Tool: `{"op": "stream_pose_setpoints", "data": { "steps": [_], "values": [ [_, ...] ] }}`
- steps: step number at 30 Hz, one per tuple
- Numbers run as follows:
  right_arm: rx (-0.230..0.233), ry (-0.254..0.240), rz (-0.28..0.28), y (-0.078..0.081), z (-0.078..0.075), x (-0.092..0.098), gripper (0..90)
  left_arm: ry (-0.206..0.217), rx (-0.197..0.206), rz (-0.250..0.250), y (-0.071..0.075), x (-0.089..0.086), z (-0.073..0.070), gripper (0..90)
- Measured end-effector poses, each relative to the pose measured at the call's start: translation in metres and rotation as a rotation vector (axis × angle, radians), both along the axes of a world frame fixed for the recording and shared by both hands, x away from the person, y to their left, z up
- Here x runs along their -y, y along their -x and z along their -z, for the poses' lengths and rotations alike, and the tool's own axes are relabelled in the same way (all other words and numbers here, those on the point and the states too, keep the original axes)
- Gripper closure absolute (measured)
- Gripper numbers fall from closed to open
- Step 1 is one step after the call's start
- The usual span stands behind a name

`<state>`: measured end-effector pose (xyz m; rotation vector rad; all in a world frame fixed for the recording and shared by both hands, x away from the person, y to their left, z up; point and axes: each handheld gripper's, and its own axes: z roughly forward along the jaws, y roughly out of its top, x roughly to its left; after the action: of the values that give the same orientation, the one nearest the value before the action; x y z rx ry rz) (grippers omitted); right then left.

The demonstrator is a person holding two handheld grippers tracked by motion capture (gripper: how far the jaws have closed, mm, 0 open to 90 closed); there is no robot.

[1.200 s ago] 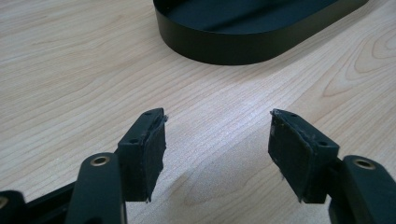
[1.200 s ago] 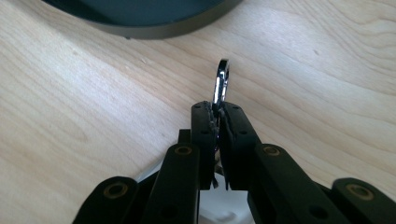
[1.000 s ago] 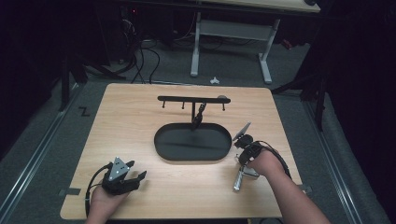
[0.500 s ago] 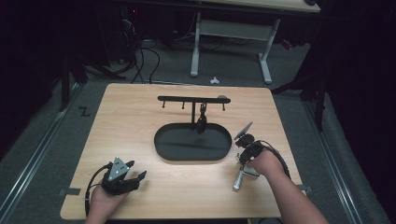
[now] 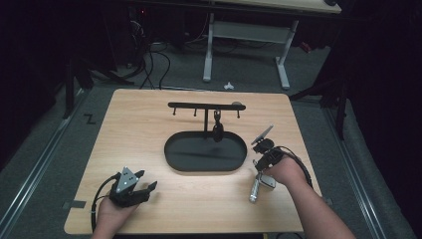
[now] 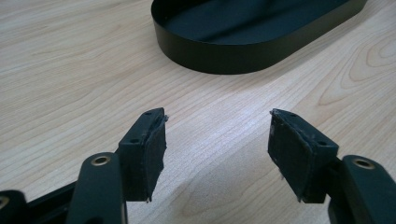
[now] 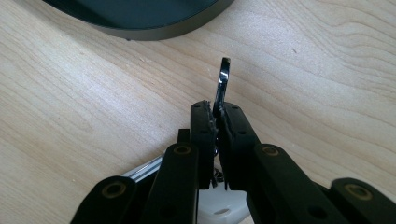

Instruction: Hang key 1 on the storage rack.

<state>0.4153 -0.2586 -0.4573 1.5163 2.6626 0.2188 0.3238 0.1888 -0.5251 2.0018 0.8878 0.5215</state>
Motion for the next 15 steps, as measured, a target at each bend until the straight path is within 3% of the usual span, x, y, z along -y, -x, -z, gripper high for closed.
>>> {"op": "stream_pose_setpoints", "data": {
  "steps": [6, 15],
  "values": [
    [0.012, -0.004, -0.012, 0.003, -0.011, -0.001, 84.7, 0.047, 0.017, -0.014, -0.002, -0.004, -0.003, 37.7],
    [0.044, -0.011, -0.011, 0.006, -0.034, 0.003, 84.7, 0.038, 0.02, -0.012, -0.003, 0.002, -0.003, 37.7]
  ]
}}
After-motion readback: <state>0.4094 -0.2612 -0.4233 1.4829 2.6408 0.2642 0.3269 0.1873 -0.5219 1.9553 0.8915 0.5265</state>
